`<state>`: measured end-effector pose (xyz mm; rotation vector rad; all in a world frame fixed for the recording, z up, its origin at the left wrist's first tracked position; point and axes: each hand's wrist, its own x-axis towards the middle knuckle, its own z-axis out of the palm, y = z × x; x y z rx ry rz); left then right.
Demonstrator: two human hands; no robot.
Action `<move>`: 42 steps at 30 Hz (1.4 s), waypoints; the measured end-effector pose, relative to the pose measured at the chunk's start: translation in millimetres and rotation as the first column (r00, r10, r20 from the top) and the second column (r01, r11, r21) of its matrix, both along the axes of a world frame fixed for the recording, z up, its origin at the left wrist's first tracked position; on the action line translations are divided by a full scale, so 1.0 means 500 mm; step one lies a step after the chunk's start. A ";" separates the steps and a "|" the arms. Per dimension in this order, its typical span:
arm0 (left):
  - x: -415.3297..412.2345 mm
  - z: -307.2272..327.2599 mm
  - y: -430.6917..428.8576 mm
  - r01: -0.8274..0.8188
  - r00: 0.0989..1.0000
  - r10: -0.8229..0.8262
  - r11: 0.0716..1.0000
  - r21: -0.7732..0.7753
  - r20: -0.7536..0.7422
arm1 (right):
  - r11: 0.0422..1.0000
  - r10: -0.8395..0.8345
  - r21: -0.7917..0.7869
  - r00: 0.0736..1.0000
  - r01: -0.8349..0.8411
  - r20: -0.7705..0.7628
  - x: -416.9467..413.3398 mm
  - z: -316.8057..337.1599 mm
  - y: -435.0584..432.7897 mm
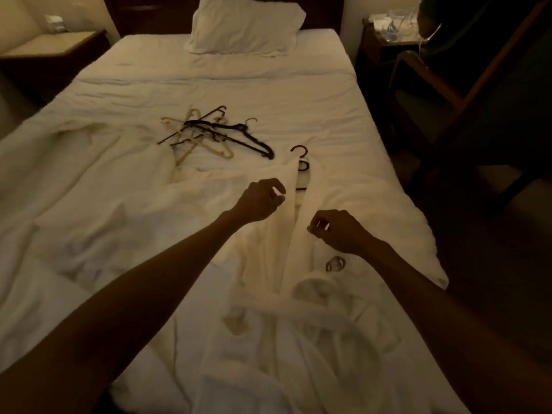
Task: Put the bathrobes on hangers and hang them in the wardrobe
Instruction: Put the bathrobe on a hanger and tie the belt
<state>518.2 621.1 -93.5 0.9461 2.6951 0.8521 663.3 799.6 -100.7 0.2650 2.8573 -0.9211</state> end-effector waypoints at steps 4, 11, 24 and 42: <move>0.106 0.006 -0.111 0.206 0.965 -0.163 0.955 -0.214 0.205 | 0.972 0.169 0.105 0.933 -0.212 0.318 0.078 0.043 -0.096; 0.250 0.060 -0.187 0.411 0.809 -0.184 0.856 -0.313 0.558 | 0.959 0.103 0.180 0.861 -0.219 0.498 0.182 0.120 -0.123; 0.287 0.124 -0.271 -0.113 0.987 0.124 0.987 -0.114 0.098 | 0.889 -0.416 -0.184 0.908 0.419 0.055 0.303 0.176 -0.058; 0.465 0.124 -0.229 0.540 0.825 -0.316 0.684 -0.490 0.469 | 0.628 -0.502 -0.667 0.864 0.401 0.047 0.355 0.294 -0.110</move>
